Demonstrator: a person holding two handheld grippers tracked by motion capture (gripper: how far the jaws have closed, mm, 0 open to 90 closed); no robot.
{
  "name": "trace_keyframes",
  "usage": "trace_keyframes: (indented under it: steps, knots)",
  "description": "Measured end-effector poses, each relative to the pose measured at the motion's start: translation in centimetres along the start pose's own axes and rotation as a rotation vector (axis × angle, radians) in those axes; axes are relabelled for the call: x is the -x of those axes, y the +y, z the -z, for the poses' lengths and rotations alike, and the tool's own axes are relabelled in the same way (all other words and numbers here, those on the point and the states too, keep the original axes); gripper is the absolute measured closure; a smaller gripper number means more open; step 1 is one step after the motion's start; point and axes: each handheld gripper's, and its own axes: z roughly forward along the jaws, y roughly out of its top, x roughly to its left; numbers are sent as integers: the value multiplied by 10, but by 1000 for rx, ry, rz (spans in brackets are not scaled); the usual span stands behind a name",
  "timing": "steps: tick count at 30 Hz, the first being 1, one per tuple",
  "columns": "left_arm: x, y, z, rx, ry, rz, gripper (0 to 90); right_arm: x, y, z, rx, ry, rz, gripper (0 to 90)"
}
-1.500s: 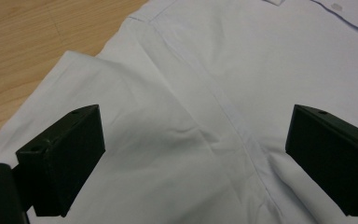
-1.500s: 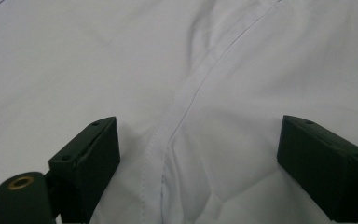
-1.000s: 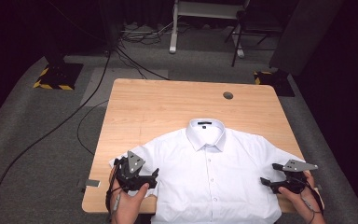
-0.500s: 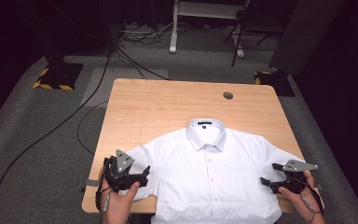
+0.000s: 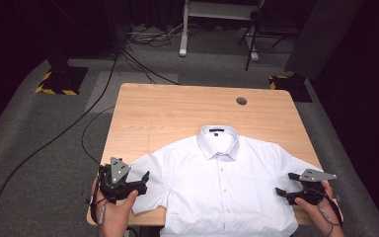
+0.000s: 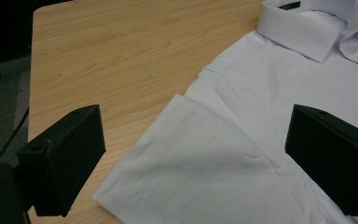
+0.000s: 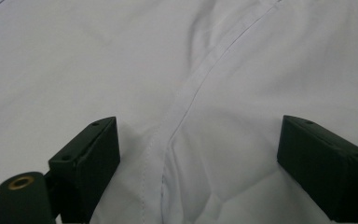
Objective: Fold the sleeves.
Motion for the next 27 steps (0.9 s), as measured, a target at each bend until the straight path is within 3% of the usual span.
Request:
trace_keyframes:
  steps: [9, 12, 14, 21, 27]
  knots:
    - [-15, -8, 2, 23, 48, 29, 52, 0, 0, 0, 0, 0, 0, 128]
    - [-20, -12, 3, 56, 72, 25, 58, 0, 0, 0, 0, 0, 0, 128]
    - [-24, -14, 3, 69, 91, 44, 49, 0, 0, 0, 0, 0, 0, 128]
    - [-38, -24, 3, 56, 129, 85, 54, 0, 0, 0, 0, 0, 0, 128]
    - [-41, -30, -5, 47, 103, 99, 99, 0, 0, 0, 0, 0, 0, 128]
